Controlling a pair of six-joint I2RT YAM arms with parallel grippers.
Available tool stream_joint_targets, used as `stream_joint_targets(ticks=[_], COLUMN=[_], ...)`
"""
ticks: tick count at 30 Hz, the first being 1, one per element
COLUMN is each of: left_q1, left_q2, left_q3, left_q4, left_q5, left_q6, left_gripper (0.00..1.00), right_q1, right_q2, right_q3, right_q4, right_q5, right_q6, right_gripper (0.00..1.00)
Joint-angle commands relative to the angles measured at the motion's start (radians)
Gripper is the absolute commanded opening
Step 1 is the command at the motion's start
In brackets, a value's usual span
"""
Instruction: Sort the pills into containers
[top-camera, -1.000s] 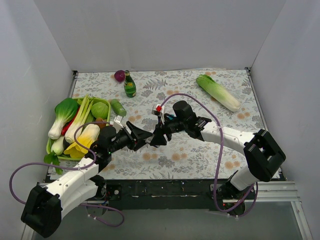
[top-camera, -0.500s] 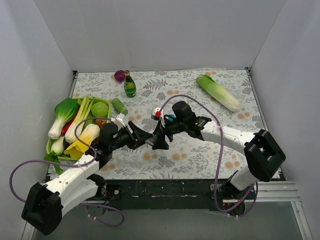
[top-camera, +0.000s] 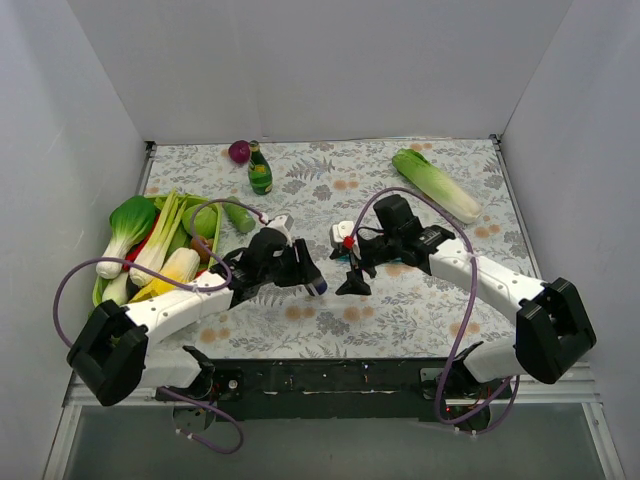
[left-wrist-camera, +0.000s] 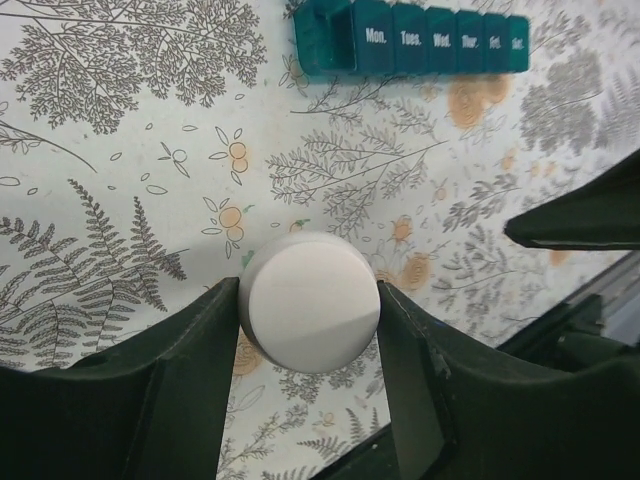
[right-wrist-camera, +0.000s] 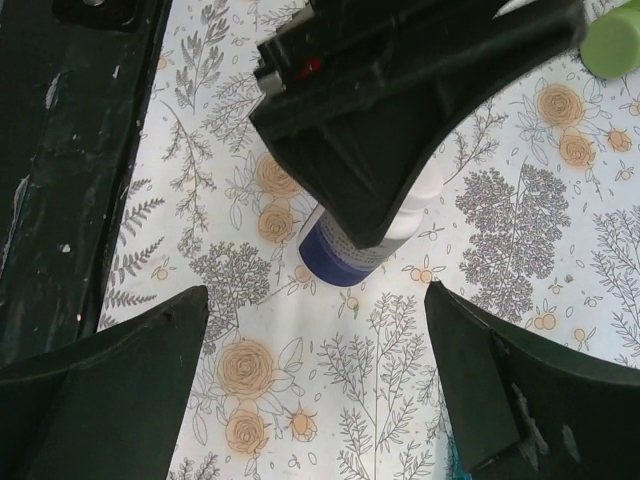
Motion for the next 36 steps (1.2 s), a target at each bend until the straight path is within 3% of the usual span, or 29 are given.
stream_joint_targets(ticks=[1,6,15,18,19,22,26,31,36], left_q1=[-0.105,-0.200,-0.298,-0.311,-0.312,-0.311,-0.311,-0.311,-0.311], left_q2=[0.042,0.090,0.154,0.134,0.123,0.080,0.031,-0.061,-0.118], left_q3=[0.047,0.045,0.011,-0.002,-0.007,-0.012,0.001,0.002,-0.001], left_q4=[0.014,0.044,0.062,0.051,0.044,0.019,-0.010,-0.041,-0.045], left_q5=[-0.241,-0.420,-0.527,-0.525,-0.516,-0.513,-0.476,-0.433,-0.347], left_q6=[0.116,0.143,0.091,0.078,0.077,0.065,0.058,0.067,0.228], left_gripper=[0.06,0.09,0.19,0.37,0.48,0.68,0.78,0.80,0.80], right_q1=[-0.021,-0.056,-0.109,-0.116,-0.121,-0.127,-0.132,-0.135,-0.136], right_q2=[-0.056,-0.074,-0.094,-0.105,-0.109,-0.112,-0.112,-0.125,-0.140], right_q3=[-0.059,-0.099,-0.143,-0.160,-0.163,-0.166,-0.168,-0.189,-0.240], right_q4=[0.026,0.080,0.119,0.129,0.133,0.133,0.136,0.147,0.176], right_q5=[-0.064,-0.110,-0.150,-0.159,-0.162,-0.173,-0.182,-0.198,-0.239], right_q6=[-0.058,-0.045,-0.016,-0.015,-0.015,-0.015,-0.015,-0.022,-0.045], right_gripper=[0.97,0.97,0.97,0.97,0.97,0.97,0.97,0.97,0.97])
